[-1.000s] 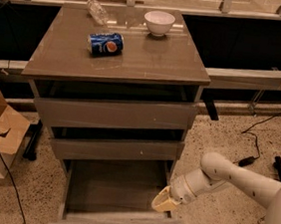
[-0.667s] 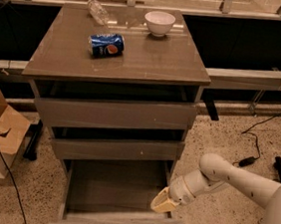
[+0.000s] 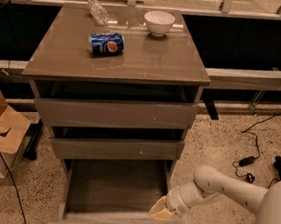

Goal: Close bottom drawer

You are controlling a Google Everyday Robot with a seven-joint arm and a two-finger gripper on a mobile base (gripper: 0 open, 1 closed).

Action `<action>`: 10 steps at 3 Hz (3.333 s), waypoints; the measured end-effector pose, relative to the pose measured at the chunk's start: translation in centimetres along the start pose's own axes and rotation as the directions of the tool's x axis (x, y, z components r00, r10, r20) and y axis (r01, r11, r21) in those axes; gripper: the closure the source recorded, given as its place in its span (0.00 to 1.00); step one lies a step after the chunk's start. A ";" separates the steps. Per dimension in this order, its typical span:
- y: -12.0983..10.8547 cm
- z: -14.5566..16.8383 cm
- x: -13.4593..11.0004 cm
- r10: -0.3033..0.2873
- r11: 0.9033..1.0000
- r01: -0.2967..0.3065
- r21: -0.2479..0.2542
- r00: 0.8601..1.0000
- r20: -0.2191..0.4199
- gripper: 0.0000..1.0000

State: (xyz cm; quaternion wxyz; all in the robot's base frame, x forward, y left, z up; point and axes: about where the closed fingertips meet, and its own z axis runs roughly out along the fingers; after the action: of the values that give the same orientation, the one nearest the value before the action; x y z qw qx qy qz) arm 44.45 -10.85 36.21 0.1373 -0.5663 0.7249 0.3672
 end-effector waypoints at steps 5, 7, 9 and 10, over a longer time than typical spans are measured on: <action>-6.0 9.7 12.3 0.223 0.966 -0.238 0.096 0.964 0.141 1.00; -6.8 10.1 11.8 0.212 0.970 -0.227 0.091 0.965 0.153 1.00; -7.4 13.2 9.1 0.176 0.984 -0.180 0.007 0.969 0.175 1.00; -8.5 13.4 8.4 0.159 0.980 -0.182 0.079 0.958 0.239 1.00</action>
Offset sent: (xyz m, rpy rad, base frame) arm -0.0040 -0.0300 -0.1135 -0.0546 -0.0188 -0.1925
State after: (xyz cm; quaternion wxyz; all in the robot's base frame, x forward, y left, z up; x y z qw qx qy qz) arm 46.70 -8.44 18.59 0.2170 -0.4474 0.7675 0.4045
